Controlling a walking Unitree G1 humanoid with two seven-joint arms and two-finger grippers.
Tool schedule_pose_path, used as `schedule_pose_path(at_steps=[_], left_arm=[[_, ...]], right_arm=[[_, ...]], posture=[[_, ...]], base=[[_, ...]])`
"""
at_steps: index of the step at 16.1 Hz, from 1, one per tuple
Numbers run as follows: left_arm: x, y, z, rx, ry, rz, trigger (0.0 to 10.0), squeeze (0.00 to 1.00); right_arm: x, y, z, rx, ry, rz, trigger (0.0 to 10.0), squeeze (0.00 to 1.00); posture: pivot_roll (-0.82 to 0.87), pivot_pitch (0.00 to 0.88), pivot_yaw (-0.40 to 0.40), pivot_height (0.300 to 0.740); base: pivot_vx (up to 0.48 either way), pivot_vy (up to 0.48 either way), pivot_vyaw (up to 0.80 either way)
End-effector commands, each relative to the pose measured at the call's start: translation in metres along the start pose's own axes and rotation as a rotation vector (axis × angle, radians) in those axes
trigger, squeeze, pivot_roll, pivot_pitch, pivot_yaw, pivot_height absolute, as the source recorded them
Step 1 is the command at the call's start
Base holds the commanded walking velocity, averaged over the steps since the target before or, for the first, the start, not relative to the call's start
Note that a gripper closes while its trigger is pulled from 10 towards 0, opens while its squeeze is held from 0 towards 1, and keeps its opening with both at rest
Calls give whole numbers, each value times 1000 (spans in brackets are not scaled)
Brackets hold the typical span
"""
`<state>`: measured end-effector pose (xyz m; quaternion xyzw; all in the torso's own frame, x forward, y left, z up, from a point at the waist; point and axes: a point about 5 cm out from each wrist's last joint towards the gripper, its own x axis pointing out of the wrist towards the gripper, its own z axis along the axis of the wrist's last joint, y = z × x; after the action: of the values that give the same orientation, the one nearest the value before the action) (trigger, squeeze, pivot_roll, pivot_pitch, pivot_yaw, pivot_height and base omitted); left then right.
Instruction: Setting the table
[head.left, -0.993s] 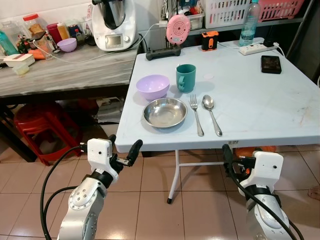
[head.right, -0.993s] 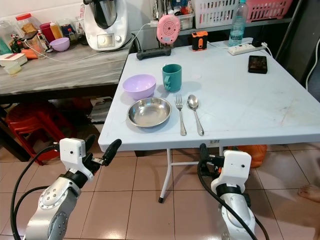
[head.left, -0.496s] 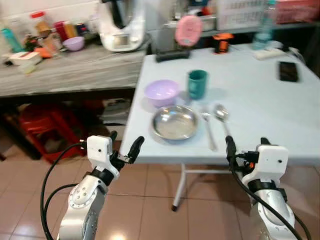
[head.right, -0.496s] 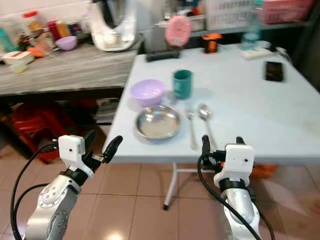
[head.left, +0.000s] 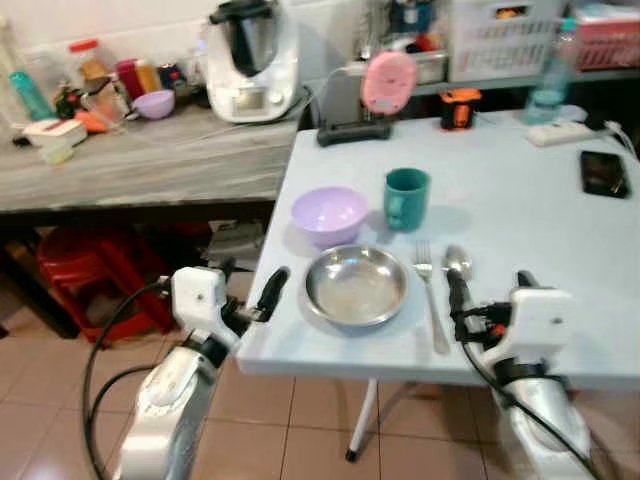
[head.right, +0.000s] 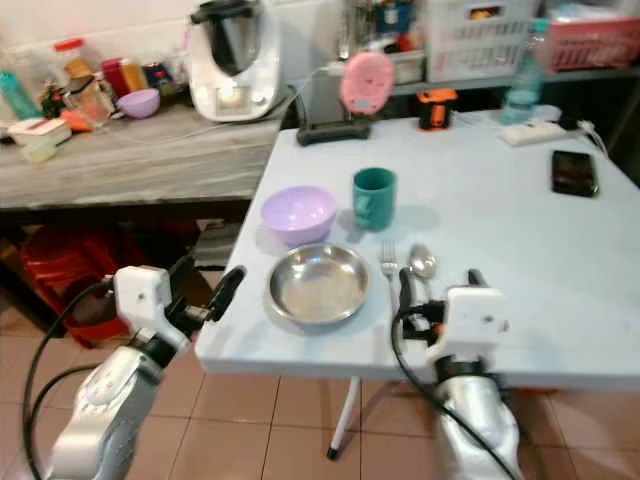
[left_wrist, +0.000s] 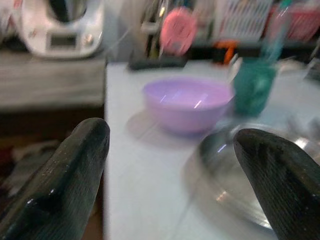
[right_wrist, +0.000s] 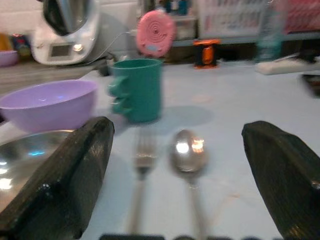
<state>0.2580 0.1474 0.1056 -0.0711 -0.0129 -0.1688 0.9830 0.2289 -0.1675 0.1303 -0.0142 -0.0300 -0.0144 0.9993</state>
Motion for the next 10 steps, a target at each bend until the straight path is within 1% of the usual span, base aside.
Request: schedule_pose_path(at_steps=[1, 3, 5, 7, 9, 10], left_arm=[[-3, 4, -2, 33, 3, 14, 10000, 0], [-9, 6, -7, 54, 12, 9, 10000, 0], [-15, 8, -11, 73, 26, -13, 10000, 0], [-23, 11, -14, 90, 44, -61, 10000, 0], [-26, 9, -12, 118, 38, -136, 10000, 0], [-27, 8, -11, 112, 41, -169, 10000, 0]], right_arm=[[-1, 4, 0, 11, 10, 25, 10000, 0], [-2, 4, -1, 30, 28, 40, 10000, 0], [-2, 6, -3, 73, 50, 62, 10000, 0], [3, 8, -5, 101, 78, 113, 10000, 0], [12, 6, -7, 149, 111, 119, 10000, 0], [16, 7, -9, 181, 132, 120, 10000, 0]], posture=[[-57, 0, 136, 740], [-61, 0, 135, 740], [-62, 0, 133, 740], [-61, 0, 133, 740], [-58, 0, 133, 740], [-56, 0, 133, 740]], base=[[0, 0, 0], [0, 0, 0], [0, 0, 0], [0, 0, 0], [0, 0, 0], [0, 0, 0]])
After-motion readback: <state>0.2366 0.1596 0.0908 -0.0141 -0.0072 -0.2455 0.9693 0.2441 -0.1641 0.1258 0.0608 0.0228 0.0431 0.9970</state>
